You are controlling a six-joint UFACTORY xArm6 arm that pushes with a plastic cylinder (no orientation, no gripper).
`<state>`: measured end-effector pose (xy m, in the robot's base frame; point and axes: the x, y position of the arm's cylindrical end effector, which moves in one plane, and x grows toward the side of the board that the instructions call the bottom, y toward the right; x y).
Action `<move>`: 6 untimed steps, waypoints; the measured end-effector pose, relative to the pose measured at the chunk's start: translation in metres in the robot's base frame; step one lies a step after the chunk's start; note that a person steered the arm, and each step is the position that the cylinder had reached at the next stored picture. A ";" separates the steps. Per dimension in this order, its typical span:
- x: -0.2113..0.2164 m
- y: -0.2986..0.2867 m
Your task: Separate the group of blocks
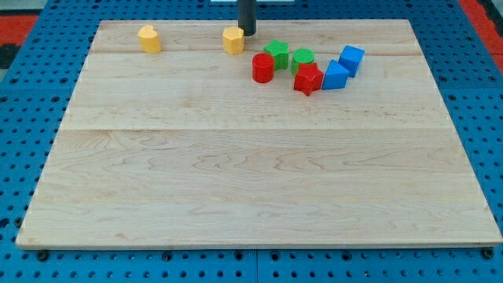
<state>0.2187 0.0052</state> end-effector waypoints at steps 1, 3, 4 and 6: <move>0.013 0.060; 0.068 -0.003; 0.096 0.011; 0.061 0.050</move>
<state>0.2797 0.0549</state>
